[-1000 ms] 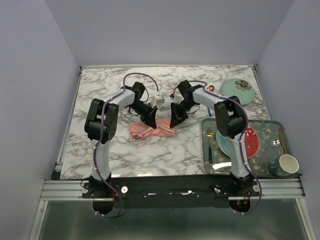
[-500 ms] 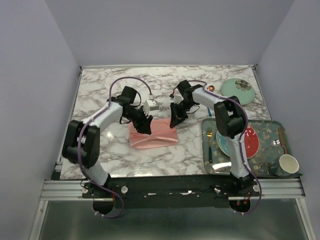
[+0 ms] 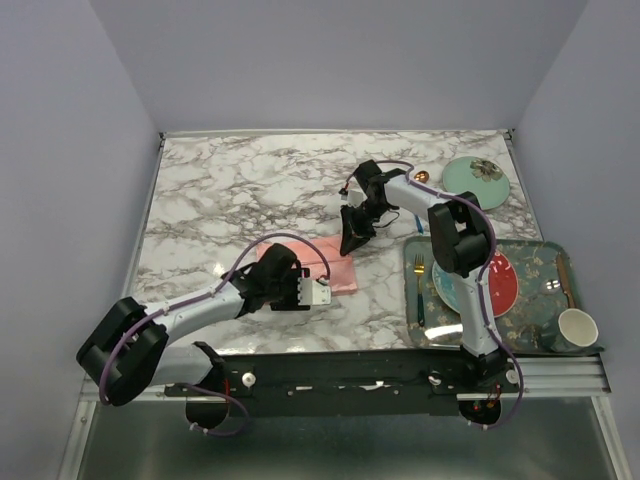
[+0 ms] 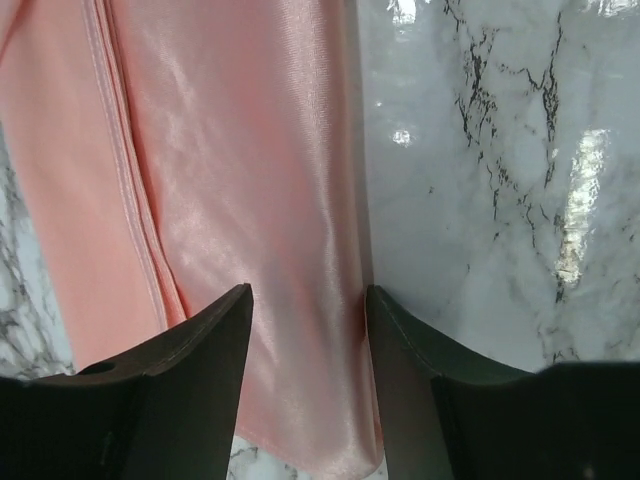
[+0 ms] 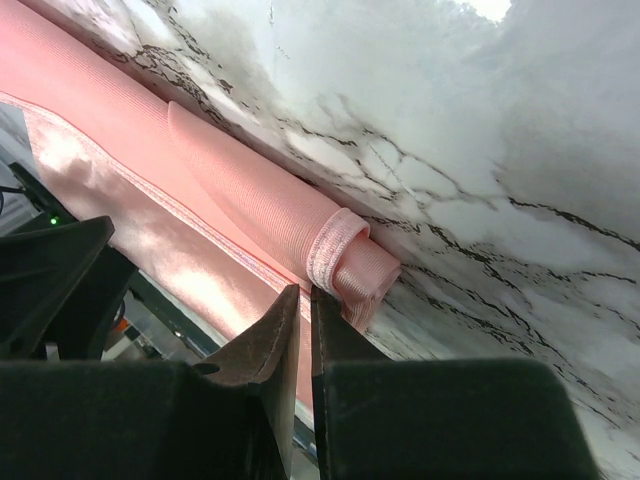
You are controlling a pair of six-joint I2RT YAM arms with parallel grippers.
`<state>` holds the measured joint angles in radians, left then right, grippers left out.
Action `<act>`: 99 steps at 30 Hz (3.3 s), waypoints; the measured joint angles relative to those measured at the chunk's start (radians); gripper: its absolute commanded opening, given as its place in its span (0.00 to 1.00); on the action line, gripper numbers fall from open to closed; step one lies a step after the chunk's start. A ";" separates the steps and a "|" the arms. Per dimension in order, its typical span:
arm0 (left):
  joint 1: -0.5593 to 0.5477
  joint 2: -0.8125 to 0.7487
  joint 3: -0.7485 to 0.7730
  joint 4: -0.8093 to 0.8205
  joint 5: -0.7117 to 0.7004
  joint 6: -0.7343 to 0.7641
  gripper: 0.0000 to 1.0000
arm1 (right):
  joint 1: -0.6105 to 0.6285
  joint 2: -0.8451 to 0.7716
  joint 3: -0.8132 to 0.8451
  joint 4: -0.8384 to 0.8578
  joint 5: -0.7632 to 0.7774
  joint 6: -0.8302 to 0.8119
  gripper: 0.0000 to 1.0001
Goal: Fold the napkin into a case and place the utensils inside
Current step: Pick up the 2/3-rectangle-folded napkin from the center of the board, then fold the 2/3-rectangle-folded napkin at the center of the board.
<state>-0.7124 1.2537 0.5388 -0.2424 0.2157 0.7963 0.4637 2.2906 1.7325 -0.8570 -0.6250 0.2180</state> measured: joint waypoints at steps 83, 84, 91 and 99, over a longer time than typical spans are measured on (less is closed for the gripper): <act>0.536 0.951 0.993 -0.727 0.747 -0.246 0.00 | -0.056 -0.227 -0.016 0.058 -0.046 -0.571 0.86; 0.536 0.951 0.993 -0.727 0.748 -0.247 0.00 | -0.048 -0.228 -0.016 0.060 -0.046 -0.600 0.86; 0.536 0.962 1.008 -0.732 0.752 -0.253 0.00 | 0.008 -0.205 0.041 0.035 -0.061 -0.783 0.78; 0.536 0.969 1.019 -0.732 0.755 -0.261 0.00 | 0.028 -0.156 0.051 -0.017 -0.072 -0.842 0.65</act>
<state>-0.1764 2.2223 1.5574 -0.9749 0.9703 0.5354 0.4915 2.1345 1.7836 -0.8738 -0.6971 -0.6239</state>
